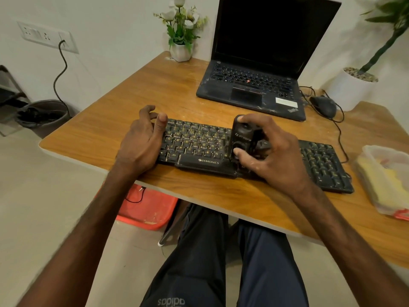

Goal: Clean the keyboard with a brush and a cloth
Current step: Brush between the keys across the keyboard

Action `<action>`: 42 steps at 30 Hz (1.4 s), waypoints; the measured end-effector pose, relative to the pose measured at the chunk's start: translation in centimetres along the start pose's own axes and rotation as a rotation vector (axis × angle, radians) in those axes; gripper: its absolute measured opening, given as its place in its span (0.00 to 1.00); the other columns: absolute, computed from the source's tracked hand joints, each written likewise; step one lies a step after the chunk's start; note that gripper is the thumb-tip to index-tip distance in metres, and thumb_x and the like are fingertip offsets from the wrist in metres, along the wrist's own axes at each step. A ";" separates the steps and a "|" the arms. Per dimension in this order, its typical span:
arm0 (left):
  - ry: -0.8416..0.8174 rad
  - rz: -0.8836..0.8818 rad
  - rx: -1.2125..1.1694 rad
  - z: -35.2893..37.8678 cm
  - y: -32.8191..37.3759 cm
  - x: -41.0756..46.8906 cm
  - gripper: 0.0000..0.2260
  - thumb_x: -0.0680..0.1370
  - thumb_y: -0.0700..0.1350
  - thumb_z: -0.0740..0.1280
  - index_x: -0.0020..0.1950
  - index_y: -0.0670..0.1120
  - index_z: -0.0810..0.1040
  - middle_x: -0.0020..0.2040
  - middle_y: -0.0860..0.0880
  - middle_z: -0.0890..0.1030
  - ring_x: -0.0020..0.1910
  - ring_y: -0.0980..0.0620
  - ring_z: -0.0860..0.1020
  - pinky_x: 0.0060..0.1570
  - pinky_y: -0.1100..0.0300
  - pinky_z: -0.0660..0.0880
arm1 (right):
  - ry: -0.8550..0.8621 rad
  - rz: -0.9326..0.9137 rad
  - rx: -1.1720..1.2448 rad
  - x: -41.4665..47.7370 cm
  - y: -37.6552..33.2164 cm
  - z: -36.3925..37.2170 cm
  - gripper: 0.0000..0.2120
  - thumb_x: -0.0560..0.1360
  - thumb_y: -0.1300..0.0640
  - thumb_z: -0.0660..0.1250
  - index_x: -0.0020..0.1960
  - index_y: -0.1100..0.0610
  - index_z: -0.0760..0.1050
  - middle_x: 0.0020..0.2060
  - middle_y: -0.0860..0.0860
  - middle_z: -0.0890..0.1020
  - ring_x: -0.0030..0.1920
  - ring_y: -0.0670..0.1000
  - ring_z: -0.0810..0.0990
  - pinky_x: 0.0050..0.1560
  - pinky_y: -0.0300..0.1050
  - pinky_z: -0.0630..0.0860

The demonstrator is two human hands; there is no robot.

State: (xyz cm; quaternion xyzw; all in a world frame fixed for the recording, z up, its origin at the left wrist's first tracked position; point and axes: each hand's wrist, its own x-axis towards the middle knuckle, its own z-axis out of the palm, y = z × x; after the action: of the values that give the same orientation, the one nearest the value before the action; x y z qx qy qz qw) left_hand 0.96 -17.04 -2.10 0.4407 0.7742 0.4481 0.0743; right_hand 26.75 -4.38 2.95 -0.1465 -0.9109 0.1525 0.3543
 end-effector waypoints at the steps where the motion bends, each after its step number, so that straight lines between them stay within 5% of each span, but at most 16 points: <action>1: -0.001 -0.001 0.003 0.0 0.0 0.0 0.50 0.70 0.80 0.38 0.78 0.47 0.59 0.70 0.46 0.75 0.67 0.46 0.73 0.59 0.53 0.66 | -0.017 -0.018 0.022 -0.3 -0.3 0.3 0.28 0.71 0.59 0.76 0.67 0.57 0.70 0.60 0.46 0.75 0.55 0.45 0.78 0.48 0.30 0.78; 10: 0.001 0.013 0.004 0.0 -0.3 0.3 0.49 0.71 0.80 0.38 0.78 0.46 0.59 0.70 0.45 0.75 0.68 0.46 0.73 0.63 0.50 0.68 | 0.090 0.205 0.079 1.4 2.8 -0.9 0.29 0.71 0.59 0.76 0.68 0.53 0.69 0.62 0.47 0.75 0.54 0.47 0.81 0.43 0.42 0.83; 14: 0.003 0.024 0.011 0.0 -0.2 0.2 0.49 0.71 0.80 0.38 0.77 0.46 0.60 0.70 0.45 0.75 0.67 0.47 0.73 0.61 0.52 0.67 | -0.047 0.096 0.173 0.4 1.2 0.4 0.29 0.71 0.59 0.76 0.68 0.52 0.68 0.59 0.40 0.74 0.55 0.45 0.80 0.44 0.38 0.82; 19: 0.002 0.018 0.001 -0.1 -0.3 0.2 0.49 0.71 0.80 0.39 0.77 0.46 0.60 0.69 0.44 0.75 0.67 0.46 0.73 0.64 0.48 0.69 | 0.047 0.140 0.013 2.7 3.8 -0.9 0.29 0.71 0.58 0.75 0.69 0.53 0.68 0.59 0.45 0.74 0.53 0.47 0.80 0.43 0.43 0.84; 26: 0.009 0.026 0.019 0.0 -0.3 0.2 0.49 0.71 0.79 0.38 0.77 0.45 0.61 0.71 0.45 0.74 0.68 0.47 0.73 0.61 0.52 0.67 | -0.065 0.016 0.087 1.5 2.1 0.4 0.28 0.71 0.58 0.75 0.68 0.55 0.68 0.61 0.46 0.75 0.55 0.45 0.79 0.47 0.32 0.80; 32: 0.011 0.024 0.011 -0.1 -0.1 0.1 0.49 0.71 0.79 0.39 0.77 0.46 0.61 0.70 0.45 0.75 0.68 0.46 0.73 0.63 0.50 0.68 | 0.053 0.095 0.016 3.1 3.7 -0.1 0.28 0.72 0.59 0.75 0.68 0.56 0.69 0.60 0.46 0.75 0.53 0.47 0.80 0.42 0.42 0.83; 37: 0.015 0.044 0.018 -0.1 -0.3 0.2 0.48 0.72 0.79 0.39 0.77 0.45 0.61 0.69 0.45 0.76 0.66 0.48 0.74 0.60 0.52 0.68 | -0.094 -0.005 0.202 0.7 0.6 1.1 0.28 0.71 0.59 0.76 0.68 0.53 0.68 0.60 0.45 0.75 0.54 0.46 0.81 0.43 0.36 0.81; 42: 0.021 0.034 0.023 -0.1 -0.2 0.1 0.49 0.71 0.79 0.39 0.76 0.44 0.62 0.67 0.42 0.76 0.65 0.45 0.74 0.60 0.51 0.69 | 0.055 0.078 0.012 3.5 4.3 0.4 0.28 0.72 0.58 0.75 0.69 0.54 0.68 0.60 0.45 0.75 0.53 0.45 0.80 0.47 0.40 0.82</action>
State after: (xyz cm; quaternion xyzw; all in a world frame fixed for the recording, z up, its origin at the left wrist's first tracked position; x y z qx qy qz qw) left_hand 0.79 -17.07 -2.17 0.4499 0.7725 0.4450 0.0535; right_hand 24.64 0.76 3.16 -0.1839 -0.8936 0.1676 0.3737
